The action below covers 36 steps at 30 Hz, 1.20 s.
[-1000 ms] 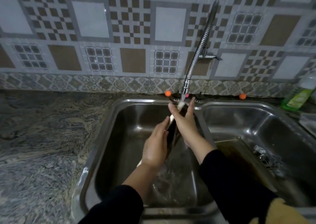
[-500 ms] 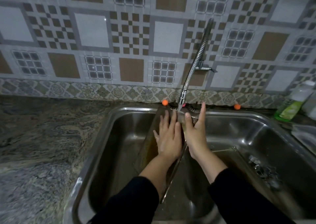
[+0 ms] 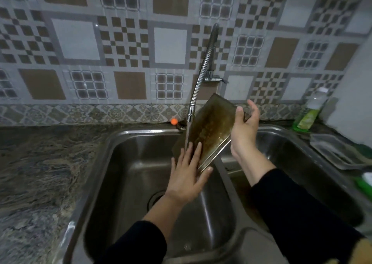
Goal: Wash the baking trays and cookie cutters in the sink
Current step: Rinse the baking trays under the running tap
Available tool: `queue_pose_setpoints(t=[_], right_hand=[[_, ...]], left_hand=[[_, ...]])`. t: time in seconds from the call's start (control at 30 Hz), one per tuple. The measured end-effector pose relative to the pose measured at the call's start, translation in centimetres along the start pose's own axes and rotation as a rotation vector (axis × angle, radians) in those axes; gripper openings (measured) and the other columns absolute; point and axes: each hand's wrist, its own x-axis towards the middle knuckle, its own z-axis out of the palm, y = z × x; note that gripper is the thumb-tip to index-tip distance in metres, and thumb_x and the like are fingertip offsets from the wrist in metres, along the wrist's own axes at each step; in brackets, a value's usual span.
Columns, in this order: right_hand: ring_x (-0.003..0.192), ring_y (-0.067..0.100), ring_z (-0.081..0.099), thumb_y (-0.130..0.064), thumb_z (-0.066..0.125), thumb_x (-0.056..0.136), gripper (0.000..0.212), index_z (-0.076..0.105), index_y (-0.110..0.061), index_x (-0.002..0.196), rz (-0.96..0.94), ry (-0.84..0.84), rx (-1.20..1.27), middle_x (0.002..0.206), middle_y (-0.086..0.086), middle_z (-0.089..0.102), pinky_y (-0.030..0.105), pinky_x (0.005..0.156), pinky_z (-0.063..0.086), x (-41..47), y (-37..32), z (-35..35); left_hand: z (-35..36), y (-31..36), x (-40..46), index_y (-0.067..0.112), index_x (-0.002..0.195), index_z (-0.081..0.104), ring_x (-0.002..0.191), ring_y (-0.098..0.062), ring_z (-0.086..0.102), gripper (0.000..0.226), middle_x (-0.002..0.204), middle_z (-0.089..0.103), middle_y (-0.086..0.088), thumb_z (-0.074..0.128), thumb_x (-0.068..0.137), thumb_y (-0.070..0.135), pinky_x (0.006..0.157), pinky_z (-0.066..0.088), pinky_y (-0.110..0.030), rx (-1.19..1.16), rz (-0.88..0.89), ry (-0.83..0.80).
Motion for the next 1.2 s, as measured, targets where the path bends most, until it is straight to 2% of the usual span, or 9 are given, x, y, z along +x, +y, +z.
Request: queue_pose_setpoints(t=[0.17, 0.27, 0.4, 0.5, 0.57, 0.67, 0.93, 1.07, 1.2], right_hand=[[0.083, -0.002, 0.051, -0.024, 0.048, 0.099, 0.007, 0.049, -0.021, 0.105, -0.037, 0.045, 0.001, 0.092, -0.012, 0.053, 0.014, 0.071, 0.039, 1.6, -2.1, -0.5], [0.092, 0.010, 0.057, -0.031, 0.060, 0.092, 0.015, 0.053, -0.026, 0.104, -0.009, -0.015, -0.007, 0.101, -0.006, 0.058, 0.026, 0.079, 0.049, 3.1, -3.9, -1.0], [0.104, 0.017, 0.059, -0.046, 0.062, 0.087, 0.028, 0.053, -0.039, 0.112, -0.002, -0.231, -0.045, 0.116, -0.005, 0.059, 0.044, 0.091, 0.052, 5.6, -6.4, -2.0], [0.119, 0.016, 0.050, -0.045, 0.051, 0.094, 0.044, 0.039, -0.041, 0.136, -0.137, -0.420, -0.192, 0.133, -0.007, 0.049, 0.037, 0.099, 0.045, 7.2, -6.7, -3.9], [0.137, 0.023, 0.033, -0.045, 0.047, 0.096, 0.051, 0.030, -0.043, 0.143, -0.261, -0.378, -0.562, 0.150, -0.001, 0.033, 0.043, 0.110, 0.033, 8.8, -5.0, -6.2], [0.147, 0.028, 0.002, -0.048, 0.043, 0.096, 0.055, 0.016, -0.053, 0.144, -0.144, -0.354, -0.886, 0.161, 0.004, 0.001, 0.053, 0.117, 0.015, 10.1, -1.4, -10.9], [0.139, 0.024, 0.032, -0.026, 0.053, 0.097, 0.061, 0.023, -0.025, 0.150, 0.192, -0.383, -0.681, 0.154, 0.003, 0.029, 0.044, 0.112, 0.031, 10.5, 5.4, -19.5], [0.138, 0.025, 0.033, -0.024, 0.056, 0.094, 0.062, 0.026, -0.025, 0.149, 0.238, -0.393, -0.855, 0.152, 0.005, 0.032, 0.043, 0.111, 0.032, 11.0, 8.6, -22.3], [0.136, 0.026, 0.036, -0.022, 0.056, 0.094, 0.062, 0.027, -0.021, 0.148, 0.368, -0.481, -1.003, 0.151, 0.006, 0.034, 0.043, 0.110, 0.033, 11.0, 12.6, -24.2]], left_hand=[[-1.9, 2.3, 1.2, 0.062, 0.125, -0.039, 0.146, -0.025, 0.021, 0.092, 0.161, -0.006, 0.011, 0.042, 0.100, 0.023, 0.098, 0.048, -0.042, 0.259, 0.225, 0.144], [-2.9, 4.3, 1.6, 0.061, 0.117, -0.045, 0.128, -0.020, 0.049, 0.107, 0.159, -0.013, 0.017, 0.043, 0.093, 0.006, 0.068, 0.045, -0.028, 0.329, 0.221, 0.168], [-2.8, 7.5, 3.2, 0.062, 0.124, -0.040, 0.097, -0.026, 0.066, 0.106, 0.160, 0.002, 0.018, 0.042, 0.091, 0.001, 0.062, 0.046, -0.032, 0.254, 0.181, 0.270], [-2.1, 9.8, 4.5, 0.058, 0.143, -0.011, 0.110, -0.016, 0.063, 0.089, 0.151, 0.038, 0.010, 0.045, 0.097, 0.006, 0.079, 0.056, -0.036, -0.032, 0.187, 0.380], [-1.4, 11.6, 5.3, 0.052, 0.148, 0.005, 0.121, 0.005, 0.048, 0.075, 0.143, 0.042, 0.019, 0.044, 0.100, 0.009, 0.096, 0.046, -0.016, -0.265, 0.186, 0.437], [0.1, 13.8, 6.0, 0.034, 0.152, 0.014, 0.119, 0.029, 0.031, 0.065, 0.135, 0.034, 0.034, 0.042, 0.101, 0.006, 0.094, 0.027, 0.005, -0.514, 0.140, 0.393], [7.0, 15.7, 3.8, 0.038, 0.150, 0.010, 0.120, 0.025, 0.028, 0.054, 0.126, 0.026, 0.049, 0.036, 0.103, 0.028, 0.089, 0.025, 0.007, -0.628, -0.057, 0.153], [9.4, 13.1, 3.2, 0.028, 0.154, 0.000, 0.147, -0.008, 0.003, 0.060, 0.161, 0.006, 0.010, 0.021, 0.102, 0.048, 0.117, 0.011, -0.036, -0.047, -0.305, -0.111], [11.7, 11.0, 1.4, 0.013, 0.152, -0.012, 0.145, -0.019, -0.023, 0.075, 0.157, -0.026, -0.002, 0.028, 0.100, 0.048, 0.116, -0.006, -0.057, 0.349, -0.422, -0.403]])
